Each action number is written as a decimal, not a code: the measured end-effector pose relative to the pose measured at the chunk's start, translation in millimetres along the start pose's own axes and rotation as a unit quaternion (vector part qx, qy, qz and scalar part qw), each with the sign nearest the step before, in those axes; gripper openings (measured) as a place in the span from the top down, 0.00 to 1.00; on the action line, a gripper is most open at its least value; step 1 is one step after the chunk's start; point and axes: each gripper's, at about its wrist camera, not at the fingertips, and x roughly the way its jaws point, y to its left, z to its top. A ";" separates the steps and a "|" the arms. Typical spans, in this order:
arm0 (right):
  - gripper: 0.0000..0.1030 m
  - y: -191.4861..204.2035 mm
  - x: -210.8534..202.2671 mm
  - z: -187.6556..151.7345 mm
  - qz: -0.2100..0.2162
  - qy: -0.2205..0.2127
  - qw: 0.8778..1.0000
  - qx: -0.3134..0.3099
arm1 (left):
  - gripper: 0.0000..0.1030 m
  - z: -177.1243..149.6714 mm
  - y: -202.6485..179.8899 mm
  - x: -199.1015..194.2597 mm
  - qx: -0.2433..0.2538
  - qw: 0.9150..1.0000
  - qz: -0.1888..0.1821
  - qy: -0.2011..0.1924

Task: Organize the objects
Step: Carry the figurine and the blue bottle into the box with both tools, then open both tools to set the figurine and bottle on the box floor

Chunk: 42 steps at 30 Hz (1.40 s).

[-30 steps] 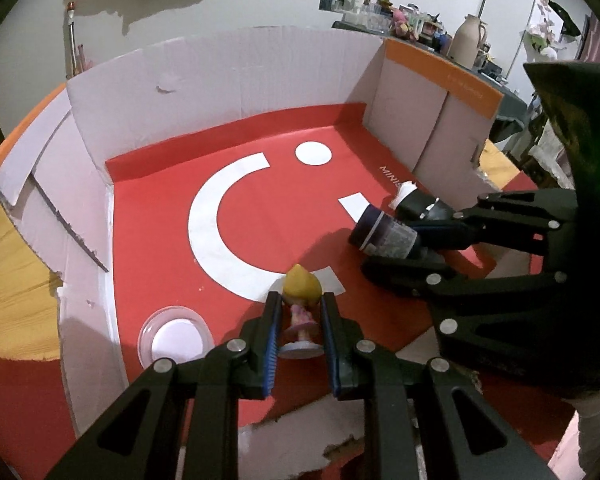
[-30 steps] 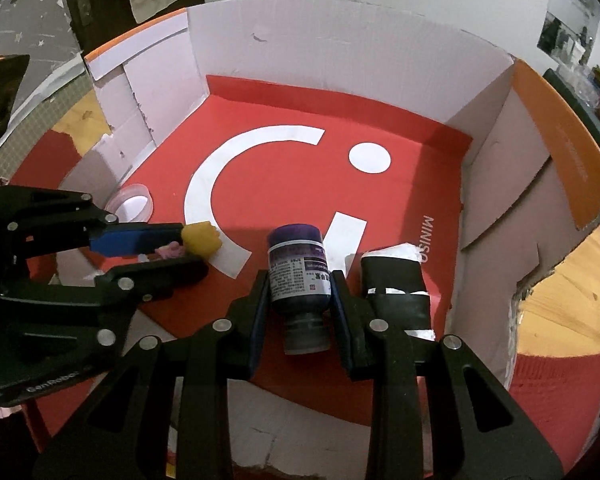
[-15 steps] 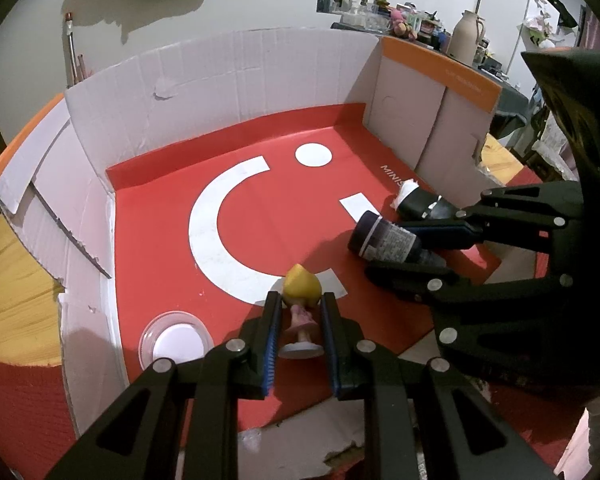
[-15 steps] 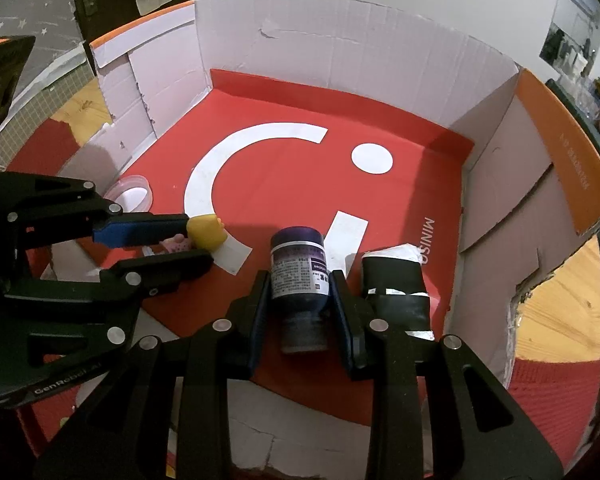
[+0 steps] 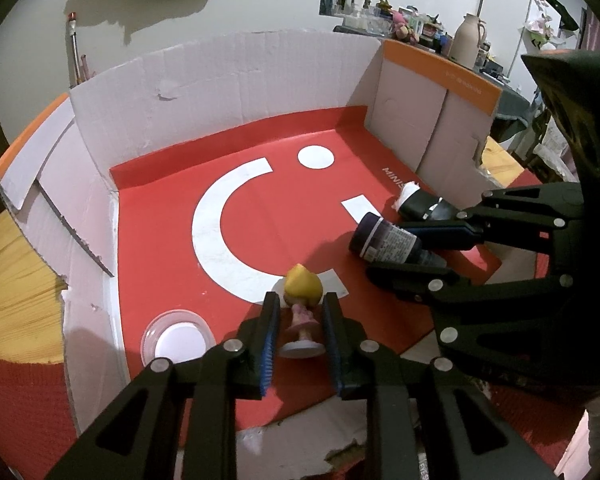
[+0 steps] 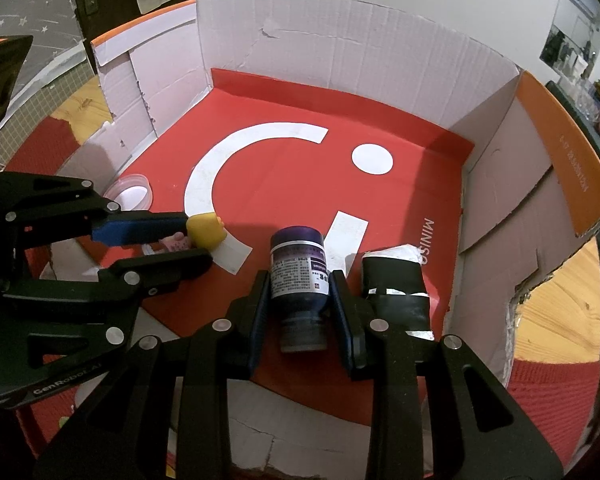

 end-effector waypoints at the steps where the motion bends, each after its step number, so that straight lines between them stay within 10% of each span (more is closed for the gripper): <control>1: 0.73 0.0 0.0 0.0 0.000 0.000 1.000 0.000 | 0.72 0.1 0.2 -0.5 0.000 1.000 0.000 -0.001; 23: 0.72 -1.7 0.9 0.3 -0.003 -0.002 1.000 0.002 | 0.62 -3.0 -4.7 -11.9 0.002 1.000 -0.012 -0.013; 28: 0.52 -3.6 -2.3 0.0 -0.015 -0.014 1.000 0.001 | 0.62 -4.2 -3.7 -12.6 -0.001 1.000 -0.012 -0.014; 42: 0.51 -2.1 -15.5 0.2 -0.015 -0.024 1.000 0.006 | 0.62 -8.9 2.4 -24.5 -0.013 0.999 -0.017 -0.025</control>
